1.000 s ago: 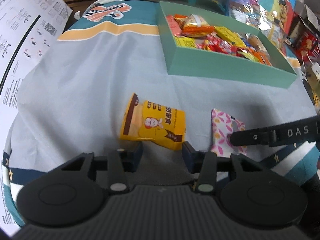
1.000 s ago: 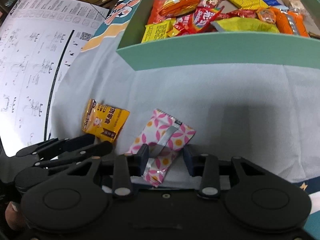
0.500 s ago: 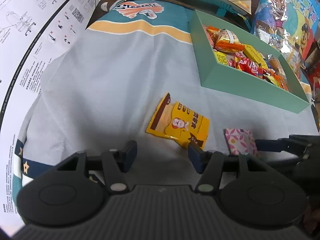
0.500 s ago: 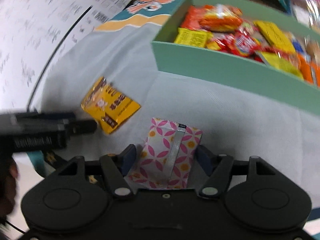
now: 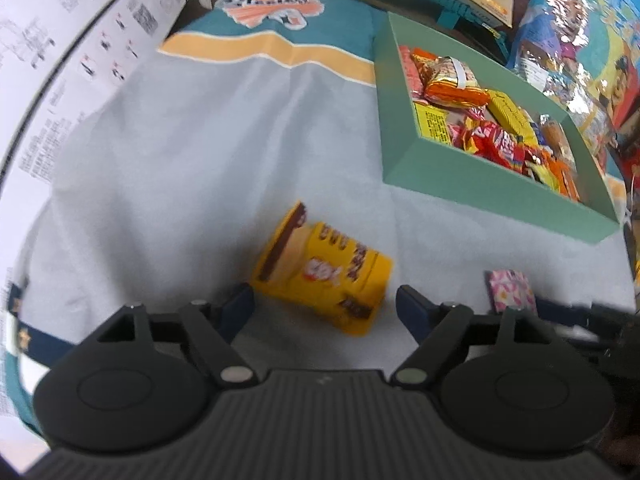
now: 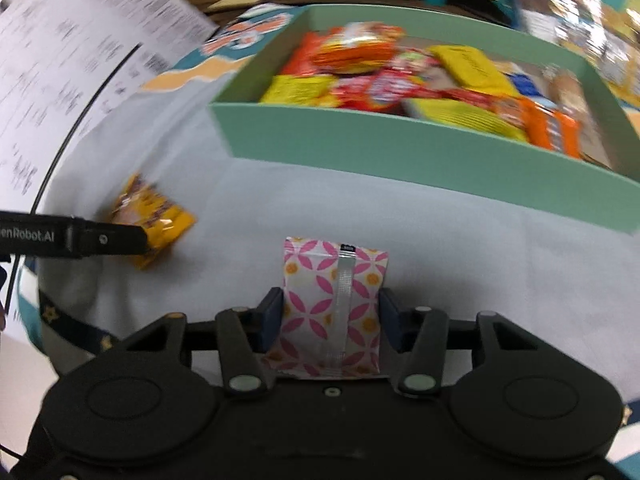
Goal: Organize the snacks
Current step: 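Grasp the yellow cartoon packet with the left gripper while the right holds the pink packet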
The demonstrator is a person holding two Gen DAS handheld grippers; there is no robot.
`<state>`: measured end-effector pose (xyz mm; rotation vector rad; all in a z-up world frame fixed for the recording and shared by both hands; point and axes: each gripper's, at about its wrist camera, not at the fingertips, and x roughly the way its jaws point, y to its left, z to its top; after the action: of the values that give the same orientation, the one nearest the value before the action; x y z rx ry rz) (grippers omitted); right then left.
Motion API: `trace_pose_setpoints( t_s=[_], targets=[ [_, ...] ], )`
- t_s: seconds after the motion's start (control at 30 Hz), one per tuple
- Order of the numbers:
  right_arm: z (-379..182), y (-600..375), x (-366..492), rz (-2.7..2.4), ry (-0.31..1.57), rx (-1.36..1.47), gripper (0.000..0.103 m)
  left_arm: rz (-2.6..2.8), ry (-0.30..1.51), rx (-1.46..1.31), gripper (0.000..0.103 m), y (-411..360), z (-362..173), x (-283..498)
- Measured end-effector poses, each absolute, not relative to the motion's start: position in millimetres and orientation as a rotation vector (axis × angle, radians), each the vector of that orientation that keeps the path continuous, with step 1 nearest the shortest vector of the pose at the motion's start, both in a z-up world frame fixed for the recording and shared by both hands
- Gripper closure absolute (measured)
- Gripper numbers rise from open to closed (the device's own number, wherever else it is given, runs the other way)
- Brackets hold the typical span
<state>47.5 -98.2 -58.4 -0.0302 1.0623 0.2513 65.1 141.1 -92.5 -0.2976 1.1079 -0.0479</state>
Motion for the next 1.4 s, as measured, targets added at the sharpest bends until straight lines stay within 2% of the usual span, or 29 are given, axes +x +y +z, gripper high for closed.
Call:
trace_pose_setpoints(
  t_s=[0.17, 0.2, 0.23, 0.3, 0.37, 0.43, 0.5, 0.53, 0.57, 0.6, 0.63, 1.03, 1.13, 1.17, 1.4],
  targets=[
    [-57.5, -140.9, 42.9, 0.197, 1.055, 0.070, 0.053, -0.010, 1.103, -0.314, 0.023, 122.9, -97.9, 95.3],
    [-57.2, -146.9, 42.5, 0.189, 1.053, 0.083, 0.053, -0.020, 1.100, -0.303, 0.025, 117.3, -97.9, 100.4],
    [-56.8, -153.7, 40.6, 0.179, 1.052, 0.095, 0.053, -0.040, 1.096, -0.282, 0.029, 109.7, -97.8, 105.1],
    [-56.8, -167.1, 37.6, 0.159, 1.048, 0.117, 0.053, -0.082, 1.097, -0.214, 0.047, 91.1, -98.3, 110.3],
    [-56.8, -178.3, 36.7, 0.141, 1.043, 0.144, 0.053, -0.128, 1.095, -0.145, 0.058, 73.0, -98.2, 109.8],
    [-55.1, -187.9, 32.9, 0.123, 1.036, 0.161, 0.053, -0.165, 1.094, -0.097, 0.058, 57.9, -97.2, 105.6],
    [-56.7, -194.3, 32.9, 0.117, 1.030, 0.184, 0.053, -0.180, 1.087, -0.057, 0.053, 50.3, -95.7, 98.2],
    [-56.8, -196.2, 33.1, 0.117, 1.028, 0.189, 0.052, -0.178, 1.083, -0.036, 0.049, 48.2, -94.6, 94.8],
    [-57.1, -196.8, 33.6, 0.118, 1.025, 0.189, 0.052, -0.174, 1.081, -0.022, 0.039, 47.1, -93.1, 92.0],
    [-57.4, -197.6, 32.2, 0.120, 1.022, 0.186, 0.052, -0.168, 1.080, -0.015, 0.033, 47.4, -91.7, 89.5],
    [-57.8, -198.2, 32.3, 0.123, 1.018, 0.183, 0.052, -0.161, 1.082, -0.014, 0.033, 47.8, -90.8, 87.6],
    [-60.5, -199.5, 38.4, 0.157, 0.991, 0.166, 0.052, -0.123, 1.136, 0.031, 0.035, 27.8, -102.0, 98.9],
    [-59.8, -201.2, 37.2, 0.153, 0.991, 0.160, 0.052, -0.138, 1.126, 0.061, 0.043, 21.2, -101.9, 97.5],
    [-59.8, -201.6, 37.0, 0.151, 0.991, 0.156, 0.052, -0.142, 1.121, 0.065, 0.051, 20.7, -101.2, 97.0],
    [-60.0, -196.5, 37.6, 0.143, 0.994, 0.124, 0.053, -0.162, 1.099, 0.083, 0.055, 23.5, -99.5, 90.8]
  ],
)
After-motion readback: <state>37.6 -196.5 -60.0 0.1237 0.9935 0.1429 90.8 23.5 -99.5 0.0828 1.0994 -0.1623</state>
